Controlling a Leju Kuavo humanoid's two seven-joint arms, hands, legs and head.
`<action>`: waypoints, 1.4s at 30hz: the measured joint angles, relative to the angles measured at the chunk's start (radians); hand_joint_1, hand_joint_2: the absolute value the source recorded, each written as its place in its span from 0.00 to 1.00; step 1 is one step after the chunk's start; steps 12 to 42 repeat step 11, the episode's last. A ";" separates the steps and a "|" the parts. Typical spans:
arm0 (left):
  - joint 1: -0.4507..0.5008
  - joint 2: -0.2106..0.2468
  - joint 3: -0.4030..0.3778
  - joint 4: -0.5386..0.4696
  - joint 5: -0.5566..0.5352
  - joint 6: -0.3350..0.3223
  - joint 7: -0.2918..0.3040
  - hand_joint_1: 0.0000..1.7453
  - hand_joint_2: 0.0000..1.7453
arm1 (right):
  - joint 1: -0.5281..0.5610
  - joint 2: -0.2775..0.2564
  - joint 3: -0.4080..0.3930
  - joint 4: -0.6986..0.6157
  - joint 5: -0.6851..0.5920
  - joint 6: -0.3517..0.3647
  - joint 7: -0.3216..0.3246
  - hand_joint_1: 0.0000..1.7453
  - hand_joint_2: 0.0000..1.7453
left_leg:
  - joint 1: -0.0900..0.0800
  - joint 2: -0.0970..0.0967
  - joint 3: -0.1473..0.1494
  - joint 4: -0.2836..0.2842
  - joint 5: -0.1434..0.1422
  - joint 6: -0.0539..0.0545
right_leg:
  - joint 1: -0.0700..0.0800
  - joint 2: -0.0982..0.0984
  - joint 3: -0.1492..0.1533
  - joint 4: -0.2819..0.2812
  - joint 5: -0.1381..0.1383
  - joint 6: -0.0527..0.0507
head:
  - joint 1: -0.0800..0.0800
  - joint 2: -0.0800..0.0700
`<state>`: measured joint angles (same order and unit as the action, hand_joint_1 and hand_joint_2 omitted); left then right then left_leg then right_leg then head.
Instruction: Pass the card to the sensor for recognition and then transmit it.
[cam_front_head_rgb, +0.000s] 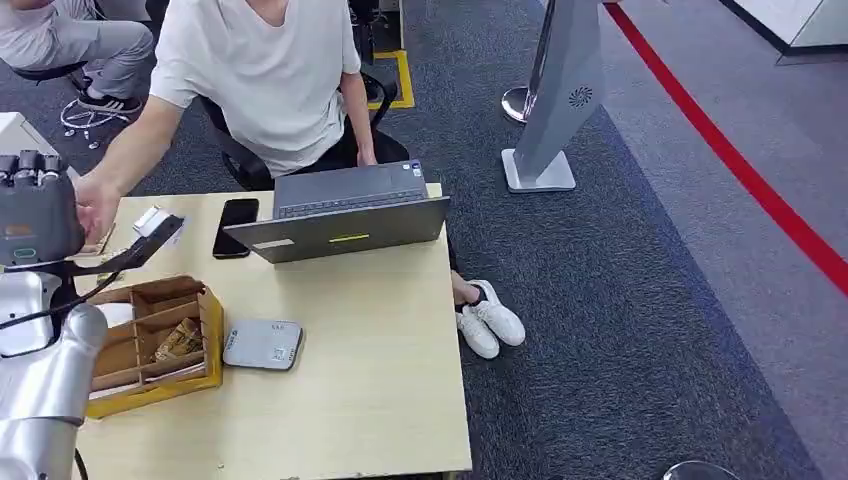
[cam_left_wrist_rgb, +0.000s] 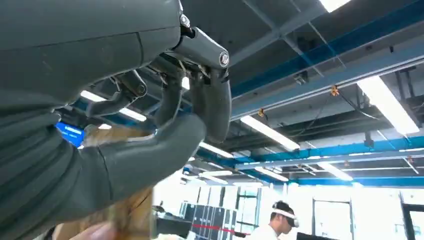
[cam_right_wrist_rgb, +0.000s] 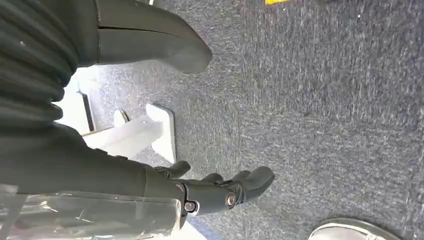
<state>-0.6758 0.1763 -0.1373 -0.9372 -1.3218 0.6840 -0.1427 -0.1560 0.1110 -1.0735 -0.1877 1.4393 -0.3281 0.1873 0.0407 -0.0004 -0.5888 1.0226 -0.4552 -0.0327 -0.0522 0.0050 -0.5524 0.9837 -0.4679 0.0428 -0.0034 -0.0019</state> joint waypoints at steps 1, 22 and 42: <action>-0.020 -0.006 -0.002 0.025 0.009 0.000 -0.005 0.00 1.00 | -0.001 0.001 0.002 0.000 0.000 0.000 0.000 0.00 1.00 | 0.000 0.001 0.000 0.000 0.000 0.000 | 0.000 0.001 0.000 0.000 0.000 0.000 | -0.001 0.000; -0.056 -0.034 -0.006 0.104 0.076 0.003 -0.031 0.00 1.00 | 0.002 0.006 0.002 0.001 -0.005 0.000 0.000 0.00 1.00 | 0.000 0.002 -0.002 0.000 -0.001 0.000 | 0.000 0.002 -0.002 0.000 -0.001 0.000 | -0.001 0.000; -0.056 -0.034 -0.006 0.104 0.076 0.003 -0.031 0.00 1.00 | 0.002 0.006 0.002 0.001 -0.005 0.000 0.000 0.00 1.00 | 0.000 0.002 -0.002 0.000 -0.001 0.000 | 0.000 0.002 -0.002 0.000 -0.001 0.000 | -0.001 0.000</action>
